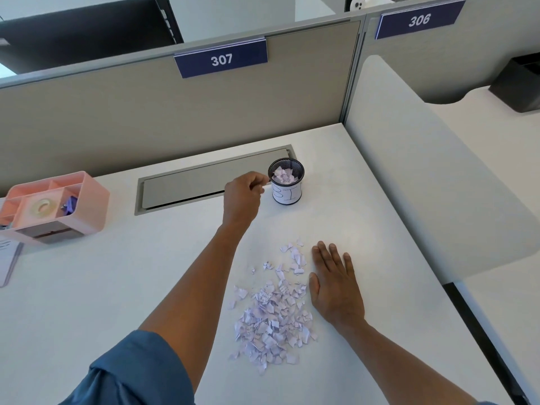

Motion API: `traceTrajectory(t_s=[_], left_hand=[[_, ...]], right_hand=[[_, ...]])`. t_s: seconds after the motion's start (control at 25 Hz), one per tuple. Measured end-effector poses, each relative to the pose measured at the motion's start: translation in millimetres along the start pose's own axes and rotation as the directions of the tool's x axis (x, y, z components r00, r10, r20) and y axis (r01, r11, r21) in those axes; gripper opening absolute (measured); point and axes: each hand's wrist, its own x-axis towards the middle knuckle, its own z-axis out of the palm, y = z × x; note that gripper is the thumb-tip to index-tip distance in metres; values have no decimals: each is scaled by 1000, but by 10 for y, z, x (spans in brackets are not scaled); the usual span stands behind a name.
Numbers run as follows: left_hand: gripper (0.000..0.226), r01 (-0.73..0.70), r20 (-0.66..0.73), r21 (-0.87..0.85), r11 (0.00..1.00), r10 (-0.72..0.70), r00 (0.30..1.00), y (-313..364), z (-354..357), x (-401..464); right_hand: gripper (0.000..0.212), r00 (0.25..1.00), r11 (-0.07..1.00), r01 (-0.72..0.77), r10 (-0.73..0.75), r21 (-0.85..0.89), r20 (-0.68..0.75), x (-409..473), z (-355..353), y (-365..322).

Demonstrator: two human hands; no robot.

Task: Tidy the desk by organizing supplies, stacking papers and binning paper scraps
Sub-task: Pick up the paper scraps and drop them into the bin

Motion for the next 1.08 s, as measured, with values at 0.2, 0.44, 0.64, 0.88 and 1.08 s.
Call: traceTrajectory(t_s=[0.2,0.44,0.64,0.88,1.08], left_hand=[[25,91,63,123,988,-99,993,-462,-130,-574],[32,14,307,363,932,-134,942,-665,-50,-1178],[61,-90,424,577,811,-204,882,-521,122,-1556],[53,-92,350,628,773,-175,921,-483,184,-1851],[36,63,254,511,857,-221,942,-529,110,-1798]], right_hand=[[61,1000,1000,0,0,-22,5,0,-15,-3],[62,1000,1000,5,-6,-17,-18,-10,-50,-29],[62,1000,1000,12,-12,-22,-22,-21,-52,-35],[62,1000,1000,7,-8,-17,-25,-25,-51,-37],[63,1000,1000,10,-10,-12,-18,-19,-44,-36]])
